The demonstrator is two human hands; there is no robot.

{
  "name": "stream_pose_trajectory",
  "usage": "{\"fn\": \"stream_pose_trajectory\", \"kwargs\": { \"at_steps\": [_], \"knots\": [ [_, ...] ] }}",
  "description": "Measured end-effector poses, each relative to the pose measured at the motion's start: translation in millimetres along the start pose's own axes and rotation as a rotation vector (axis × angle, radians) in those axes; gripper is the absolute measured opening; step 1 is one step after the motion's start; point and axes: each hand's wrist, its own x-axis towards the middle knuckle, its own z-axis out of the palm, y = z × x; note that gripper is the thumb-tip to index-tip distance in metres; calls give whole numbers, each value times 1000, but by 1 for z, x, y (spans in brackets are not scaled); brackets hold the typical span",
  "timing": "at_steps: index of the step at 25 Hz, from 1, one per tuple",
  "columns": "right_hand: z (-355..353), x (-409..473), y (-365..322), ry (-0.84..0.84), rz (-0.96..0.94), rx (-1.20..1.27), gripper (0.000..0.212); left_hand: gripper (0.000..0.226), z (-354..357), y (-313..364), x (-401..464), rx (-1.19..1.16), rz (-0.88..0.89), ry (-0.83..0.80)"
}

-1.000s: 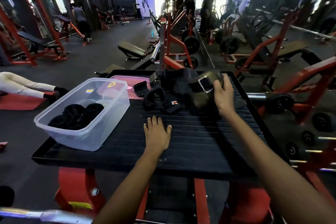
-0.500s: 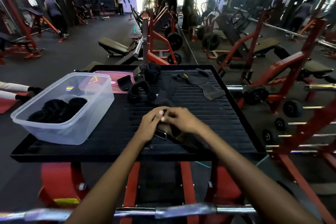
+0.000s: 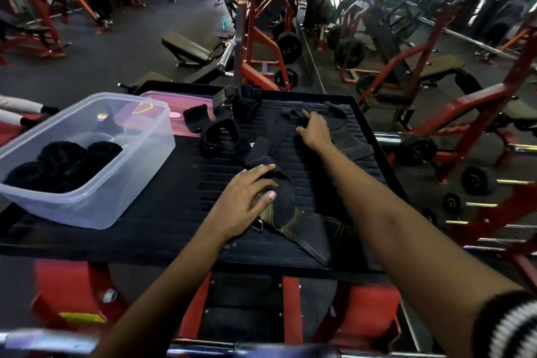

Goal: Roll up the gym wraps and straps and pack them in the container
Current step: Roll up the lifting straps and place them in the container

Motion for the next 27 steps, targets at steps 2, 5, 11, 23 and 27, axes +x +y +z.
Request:
{"fn": "stream_pose_trajectory", "kwargs": {
  "at_steps": [2,5,11,23,27],
  "knots": [
    [8,20,2,34,-79,-99,43,50,1,-1,0,-2,-20,-11],
    [16,43,11,-27,-130,-280,43,45,0,-2,1,-22,-37,-16],
    [-7,21,14,78,-173,-216,52,45,-1,-1,2,-37,-18,-17],
    [-40,-181,19,-109,-242,-351,59,49,-6,12,-2,56,-42,7],
    [-36,-195,3,-117,-196,-199,50,42,-18,22,-10,-7,-62,77]
  ]
}}
